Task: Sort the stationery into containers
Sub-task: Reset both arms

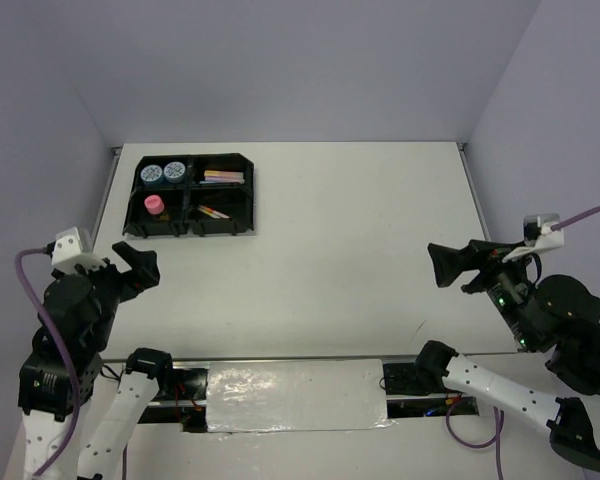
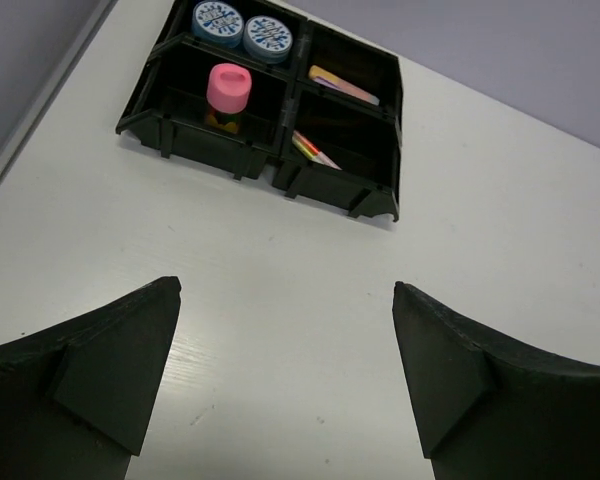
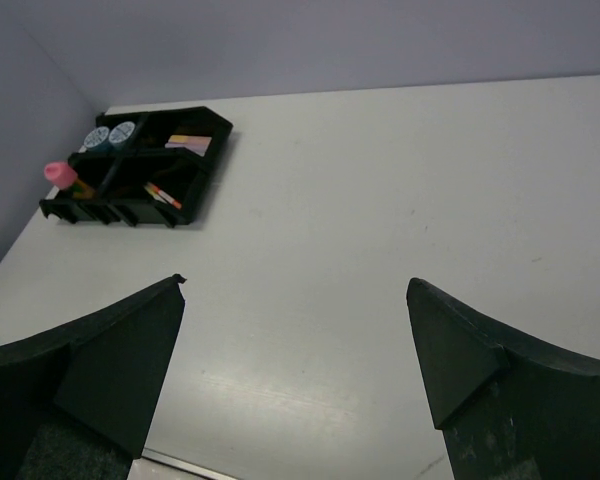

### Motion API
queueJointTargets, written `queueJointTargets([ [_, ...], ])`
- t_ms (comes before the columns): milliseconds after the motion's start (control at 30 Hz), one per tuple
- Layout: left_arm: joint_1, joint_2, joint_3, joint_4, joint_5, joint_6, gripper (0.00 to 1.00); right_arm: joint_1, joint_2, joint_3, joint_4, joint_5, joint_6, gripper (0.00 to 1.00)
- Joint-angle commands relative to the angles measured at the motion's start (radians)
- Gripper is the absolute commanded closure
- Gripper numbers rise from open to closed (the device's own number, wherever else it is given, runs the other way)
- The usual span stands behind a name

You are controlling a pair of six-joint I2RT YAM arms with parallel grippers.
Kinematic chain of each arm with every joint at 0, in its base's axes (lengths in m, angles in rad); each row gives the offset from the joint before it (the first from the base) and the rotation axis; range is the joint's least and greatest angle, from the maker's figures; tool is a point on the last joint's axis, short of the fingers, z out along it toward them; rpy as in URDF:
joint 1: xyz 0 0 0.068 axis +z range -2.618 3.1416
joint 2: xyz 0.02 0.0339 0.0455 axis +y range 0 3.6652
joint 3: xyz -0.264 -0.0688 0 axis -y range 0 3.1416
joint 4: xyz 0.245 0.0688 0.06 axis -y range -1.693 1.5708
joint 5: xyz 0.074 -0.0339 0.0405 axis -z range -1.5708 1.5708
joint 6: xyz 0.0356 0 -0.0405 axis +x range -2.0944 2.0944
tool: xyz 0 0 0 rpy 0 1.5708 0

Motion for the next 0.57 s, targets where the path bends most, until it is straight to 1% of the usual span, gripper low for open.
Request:
queueJointTargets([
  [0,-0.004,-0.056,-0.006,-0.014,0.07,-0.004,0.01,0.005,-0.069,-0.006,-0.096,-0.004,0.021,0.0],
  [133,-0.004,-0.105,-0.031,-0.016,0.088,0.002,0.01,0.005,-0.17,-0.054,-0.109,-0.021,0.027,0.0],
  [200,-0.004,-0.119,-0.041,0.006,0.105,0.004,0.01,0.005,-0.19,-0.063,-0.119,-0.012,0.025,0.0],
  [300,-0.003,-0.139,-0.063,0.033,0.123,-0.002,0.01,0.005,-0.192,-0.054,-0.138,-0.009,0.03,0.0],
  [433,0.002,-0.151,-0.061,0.021,0.094,-0.019,0.01,0.005,-0.193,-0.054,-0.132,-0.022,0.028,0.0],
  [533,0.005,-0.174,-0.067,0.035,0.107,-0.016,0.01,0.005,-0.186,-0.057,-0.134,-0.024,0.036,0.0],
])
